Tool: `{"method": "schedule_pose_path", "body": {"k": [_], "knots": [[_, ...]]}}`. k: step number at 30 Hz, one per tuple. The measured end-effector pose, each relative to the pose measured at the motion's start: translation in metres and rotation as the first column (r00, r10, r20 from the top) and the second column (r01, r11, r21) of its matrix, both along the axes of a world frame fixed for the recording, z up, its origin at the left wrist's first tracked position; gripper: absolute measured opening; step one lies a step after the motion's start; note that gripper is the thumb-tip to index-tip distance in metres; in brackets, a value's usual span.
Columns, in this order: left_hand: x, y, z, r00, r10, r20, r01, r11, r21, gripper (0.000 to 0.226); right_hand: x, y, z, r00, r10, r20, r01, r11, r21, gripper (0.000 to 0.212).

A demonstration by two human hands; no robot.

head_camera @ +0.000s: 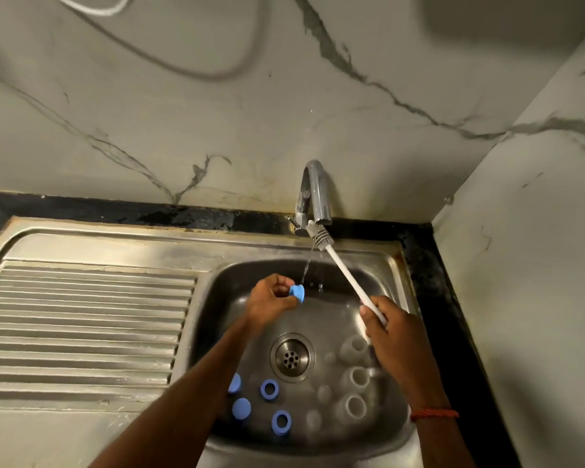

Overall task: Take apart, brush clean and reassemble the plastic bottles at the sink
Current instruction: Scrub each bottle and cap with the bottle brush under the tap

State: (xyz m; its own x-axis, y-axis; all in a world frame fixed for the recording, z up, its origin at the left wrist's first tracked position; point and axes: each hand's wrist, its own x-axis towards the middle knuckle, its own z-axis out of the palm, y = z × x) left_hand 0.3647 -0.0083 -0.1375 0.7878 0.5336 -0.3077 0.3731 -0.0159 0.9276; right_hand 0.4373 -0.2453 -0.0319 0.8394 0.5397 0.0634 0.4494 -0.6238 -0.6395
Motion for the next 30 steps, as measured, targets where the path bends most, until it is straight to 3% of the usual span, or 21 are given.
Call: {"method": "schedule_pose_path", "body": {"k": [3, 5, 9, 13, 20, 24, 27, 30], "knots": [[-0.013, -0.01, 0.031, 0.966, 0.139, 0.218, -0.054, 0.932, -0.358, 0.04, -0.009, -0.003, 0.008, 1.0, 0.027, 0.0, -0.027, 1.0, -0.009, 0.012], [-0.014, -0.015, 0.041, 0.933, 0.229, 0.279, -0.018, 0.801, -0.598, 0.036, -0.009, -0.005, 0.002, 0.998, 0.049, -0.028, -0.05, 0.997, -0.059, 0.012], [-0.032, -0.03, 0.065, 0.847, 0.427, 0.316, 0.014, 0.577, -0.817, 0.031, -0.031, -0.012, 0.002, 0.991, 0.111, -0.071, -0.119, 0.987, -0.11, 0.011], [-0.036, -0.049, 0.076, 0.824, 0.465, 0.324, 0.008, 0.562, -0.827, 0.032, -0.05, -0.008, 0.008, 0.994, 0.107, -0.015, -0.108, 0.981, -0.16, 0.023], [-0.039, -0.048, 0.075, 0.749, 0.626, 0.217, -0.198, 0.524, -0.828, 0.031, -0.055, -0.025, 0.021, 0.981, 0.17, 0.094, -0.128, 0.931, -0.342, 0.038], [-0.04, -0.052, 0.073, 0.795, 0.568, 0.212, -0.223, 0.599, -0.769, 0.034, -0.052, -0.028, 0.038, 0.93, 0.299, 0.212, -0.181, 0.878, -0.443, 0.04], [-0.043, -0.053, 0.072, 0.811, 0.534, 0.237, -0.214, 0.648, -0.731, 0.035, -0.044, -0.03, 0.041, 0.879, 0.333, 0.341, -0.132, 0.858, -0.496, 0.045], [-0.04, -0.046, 0.076, 0.825, 0.495, 0.273, -0.212, 0.719, -0.662, 0.035, -0.045, -0.03, 0.034, 0.901, 0.291, 0.32, -0.108, 0.868, -0.486, 0.047]]}}
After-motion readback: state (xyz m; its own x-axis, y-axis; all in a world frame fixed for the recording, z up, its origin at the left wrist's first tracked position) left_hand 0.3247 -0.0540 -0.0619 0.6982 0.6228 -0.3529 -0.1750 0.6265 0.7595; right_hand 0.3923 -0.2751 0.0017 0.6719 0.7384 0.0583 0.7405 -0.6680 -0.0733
